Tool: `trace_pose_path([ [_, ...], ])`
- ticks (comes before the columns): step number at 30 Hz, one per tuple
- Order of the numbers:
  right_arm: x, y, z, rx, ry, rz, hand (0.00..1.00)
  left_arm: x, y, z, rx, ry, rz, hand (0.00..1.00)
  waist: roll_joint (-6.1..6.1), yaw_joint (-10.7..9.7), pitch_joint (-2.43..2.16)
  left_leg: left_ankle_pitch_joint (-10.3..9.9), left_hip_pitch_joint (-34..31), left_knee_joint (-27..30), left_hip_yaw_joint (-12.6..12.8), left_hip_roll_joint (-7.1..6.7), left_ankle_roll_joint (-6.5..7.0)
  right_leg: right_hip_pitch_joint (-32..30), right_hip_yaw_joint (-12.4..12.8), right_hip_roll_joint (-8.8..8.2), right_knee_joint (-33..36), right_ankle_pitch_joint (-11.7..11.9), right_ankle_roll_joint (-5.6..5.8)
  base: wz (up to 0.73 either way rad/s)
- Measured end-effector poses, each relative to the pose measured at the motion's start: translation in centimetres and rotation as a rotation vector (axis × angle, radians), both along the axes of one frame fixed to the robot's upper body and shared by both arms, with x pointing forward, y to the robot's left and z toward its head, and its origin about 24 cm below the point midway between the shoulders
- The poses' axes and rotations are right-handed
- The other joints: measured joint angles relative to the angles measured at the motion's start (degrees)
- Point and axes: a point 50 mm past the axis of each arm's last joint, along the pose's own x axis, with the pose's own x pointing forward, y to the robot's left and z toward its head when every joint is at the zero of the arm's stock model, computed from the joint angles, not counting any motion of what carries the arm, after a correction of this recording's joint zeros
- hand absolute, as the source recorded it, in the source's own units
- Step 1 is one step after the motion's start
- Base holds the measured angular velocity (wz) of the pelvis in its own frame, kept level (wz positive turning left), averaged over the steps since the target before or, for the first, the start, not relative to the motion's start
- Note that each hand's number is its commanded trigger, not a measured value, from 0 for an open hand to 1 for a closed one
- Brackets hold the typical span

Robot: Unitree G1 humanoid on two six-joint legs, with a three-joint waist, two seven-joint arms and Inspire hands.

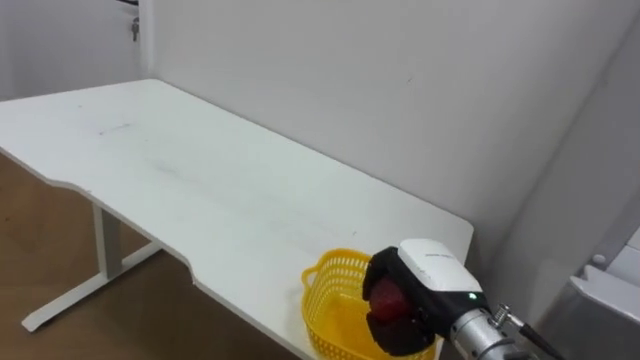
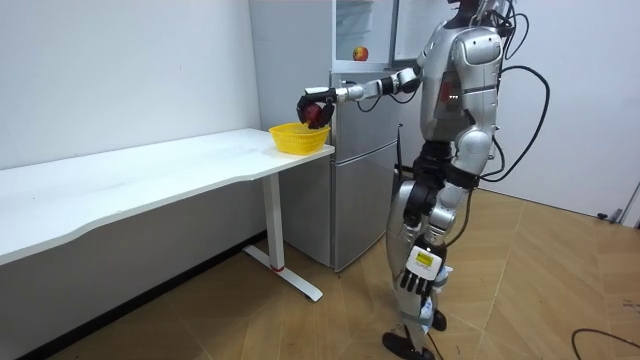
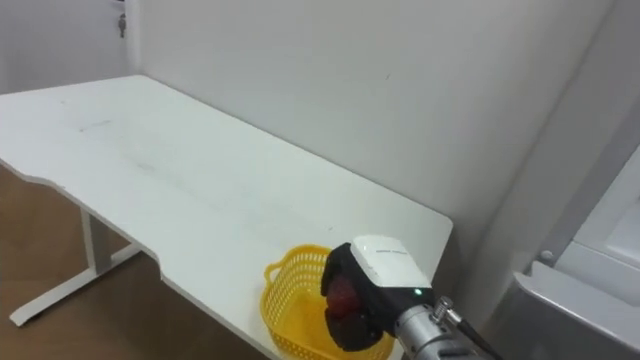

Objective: Retrieve from the upper fridge

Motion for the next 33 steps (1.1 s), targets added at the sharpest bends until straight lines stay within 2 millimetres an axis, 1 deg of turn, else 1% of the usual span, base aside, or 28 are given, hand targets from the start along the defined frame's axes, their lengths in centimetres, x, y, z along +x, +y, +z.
trace_pose_path([
  [1,0.0,0.0,-0.1,-0.001,0.002,-0.002,0.04,0.0,0.0,0.0,0.0,0.0,0.002,0.0,0.08,0.0,0.06,0.0,0.0,0.1,0.0,0.0,0.0,0.0,0.0,0.0,0.0,0.0,0.0,0.0],
  [2,0.0,-0.1,-0.2,-0.003,0.006,-0.006,0.0,0.0,0.0,0.1,0.0,-0.005,0.004,0.0,0.03,0.0,0.02,0.0,-0.1,0.1,0.0,-0.01,0.0,0.0,0.0,0.0,0.0,0.0,0.0,0.0],
  [14,0.2,-1.4,-1.5,-0.033,0.061,-0.087,0.0,-0.5,0.1,0.0,0.012,0.025,0.019,0.0,-0.11,0.5,-0.02,0.0,-1.3,0.1,-0.1,-0.03,0.0,-0.9,-0.5,0.01,0.0,0.0,0.01,0.0],
  [22,0.2,-1.5,-1.5,-0.017,0.064,-0.099,0.0,-0.3,0.1,0.1,0.012,0.016,0.016,0.0,-0.15,1.1,-0.06,0.0,-1.9,0.4,-0.7,-0.11,0.0,-1.1,-0.8,-0.05,0.0,0.0,0.01,0.04],
  [33,0.2,-1.5,-1.5,-0.002,0.063,-0.104,0.0,-0.2,0.0,0.1,0.011,0.007,0.013,0.0,-0.11,1.2,-0.03,0.0,-2.0,0.4,-1.5,-0.16,-0.01,-1.0,-1.3,-0.05,0.0,0.0,0.01,0.02],
])
